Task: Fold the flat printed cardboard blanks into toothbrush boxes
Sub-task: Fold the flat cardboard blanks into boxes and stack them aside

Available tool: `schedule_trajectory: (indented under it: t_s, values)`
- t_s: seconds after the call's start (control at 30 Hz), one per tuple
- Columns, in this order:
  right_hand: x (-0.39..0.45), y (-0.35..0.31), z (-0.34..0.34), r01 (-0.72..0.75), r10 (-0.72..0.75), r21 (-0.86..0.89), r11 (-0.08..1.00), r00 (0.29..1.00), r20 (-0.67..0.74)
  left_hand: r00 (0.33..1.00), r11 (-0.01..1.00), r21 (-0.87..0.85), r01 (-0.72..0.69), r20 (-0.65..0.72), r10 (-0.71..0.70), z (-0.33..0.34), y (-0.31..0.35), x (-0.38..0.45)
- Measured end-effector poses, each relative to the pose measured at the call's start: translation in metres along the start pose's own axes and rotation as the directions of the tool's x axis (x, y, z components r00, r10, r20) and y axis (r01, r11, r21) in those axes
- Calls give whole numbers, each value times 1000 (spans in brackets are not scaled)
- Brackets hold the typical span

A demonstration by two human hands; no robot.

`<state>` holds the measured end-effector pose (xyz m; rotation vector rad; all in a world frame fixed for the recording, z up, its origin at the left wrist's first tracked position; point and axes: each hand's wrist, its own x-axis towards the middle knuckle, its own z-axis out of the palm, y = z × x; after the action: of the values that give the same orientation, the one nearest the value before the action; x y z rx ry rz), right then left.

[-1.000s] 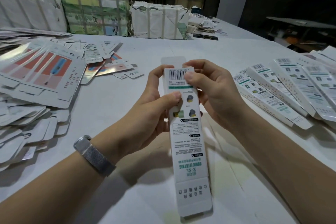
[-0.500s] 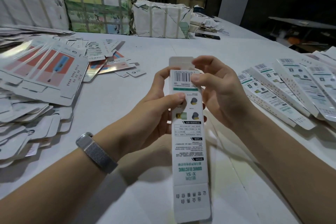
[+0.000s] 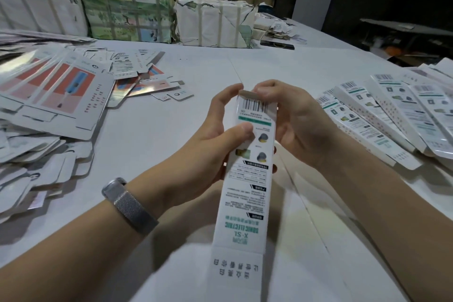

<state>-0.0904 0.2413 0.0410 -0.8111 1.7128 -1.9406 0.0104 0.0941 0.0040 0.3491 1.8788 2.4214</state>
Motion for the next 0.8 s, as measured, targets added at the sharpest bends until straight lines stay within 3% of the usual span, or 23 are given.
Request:
schedule_trajectory:
  t_s: [0.1, 0.4, 0.8]
  values:
    - [0, 0, -3, -64, 62, 65, 996, 997, 34, 1000, 999, 36, -15, 7, 15, 0, 0, -1]
    - [4, 7, -1, 19, -22, -21, 1000, 993, -115, 1000, 990, 138, -22, -18, 25, -1, 3, -2]
    - [4, 6, -2, 64, -81, -119, 991, 986, -143, 998, 995, 91, 34, 44, -38, -6, 5, -2]
